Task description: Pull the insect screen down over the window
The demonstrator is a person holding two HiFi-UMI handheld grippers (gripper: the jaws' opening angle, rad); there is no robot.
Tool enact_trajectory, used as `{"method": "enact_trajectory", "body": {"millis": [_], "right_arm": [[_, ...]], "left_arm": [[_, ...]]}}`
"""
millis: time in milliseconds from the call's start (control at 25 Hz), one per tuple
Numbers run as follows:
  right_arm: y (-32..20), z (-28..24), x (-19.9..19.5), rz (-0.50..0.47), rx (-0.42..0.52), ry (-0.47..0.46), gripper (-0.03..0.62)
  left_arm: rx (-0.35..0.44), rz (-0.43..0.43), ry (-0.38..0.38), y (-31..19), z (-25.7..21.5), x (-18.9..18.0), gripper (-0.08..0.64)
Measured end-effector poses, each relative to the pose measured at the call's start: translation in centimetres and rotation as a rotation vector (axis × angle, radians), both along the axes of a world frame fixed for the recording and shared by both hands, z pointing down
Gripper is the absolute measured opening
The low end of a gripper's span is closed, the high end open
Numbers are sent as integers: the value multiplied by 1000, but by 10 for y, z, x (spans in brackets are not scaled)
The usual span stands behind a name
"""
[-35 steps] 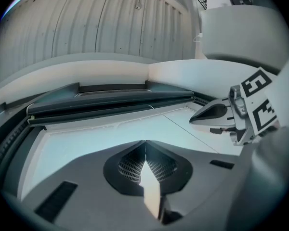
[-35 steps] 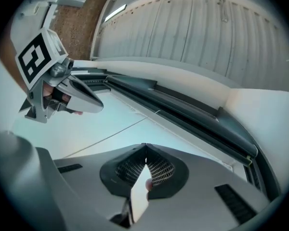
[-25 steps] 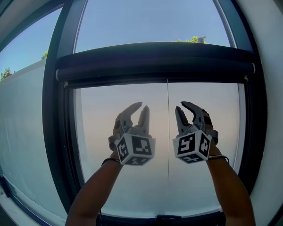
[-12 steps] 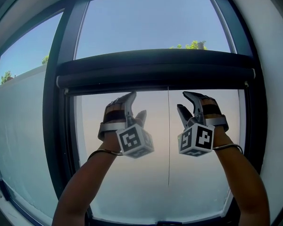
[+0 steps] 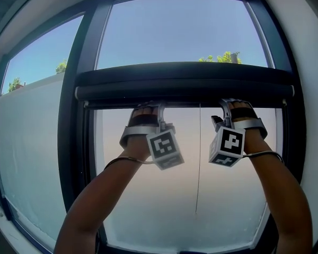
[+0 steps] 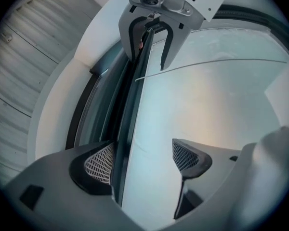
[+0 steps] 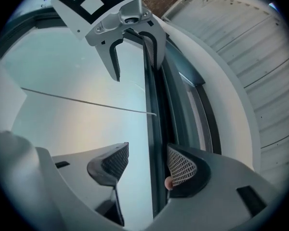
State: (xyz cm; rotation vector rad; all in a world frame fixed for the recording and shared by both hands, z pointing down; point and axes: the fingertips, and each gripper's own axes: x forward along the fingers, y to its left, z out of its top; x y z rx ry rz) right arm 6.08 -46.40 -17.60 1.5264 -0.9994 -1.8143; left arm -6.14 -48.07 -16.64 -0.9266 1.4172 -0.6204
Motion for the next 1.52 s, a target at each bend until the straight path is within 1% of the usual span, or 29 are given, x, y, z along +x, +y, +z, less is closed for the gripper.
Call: {"method": "enact_trajectory", "body": {"millis": [200,360,440,520,720,800,880,960,1040,1240,1400,1520], "right_arm": [[-9,-1,8,52,-13,-6,229],[-15,-5,15,82,-32,-10,229],[-18,-5,17,102,-26,7,229],[-19,-3,17,98,-32,14,229],[-19,-1,16,104,-54,33,229],[-17,-2,16,94,-76,28,229],[-15,-1,15,73,-102,10,229],[-16,1,16,81,-107,3,229],[-17,2,17,99,-109,6,229],[-17,6,17,108,-129,12,229],[-18,11,17,114,-125,26,229],[-18,19,19,123,-136,34,229]], "left_arm": [[-26,-52,-23,-5,-4,-2,359],[-66,-78,-41,-6,-3,-3,359],[-81,-111,-63,-7,-3,-5,359],[-89,-144,-83,-9,-2,-6,359],[-107,-122,-89,-8,0,-5,359],[-154,-114,-91,-6,2,-5,359],[-220,-82,-82,-3,6,-4,359],[-263,-69,-82,-1,8,-4,359],[-267,-81,-94,-1,8,-4,359],[-211,-95,-103,-3,10,-4,359],[-245,-67,-74,-1,16,-2,359],[-256,-51,-81,0,24,0,359]]}}
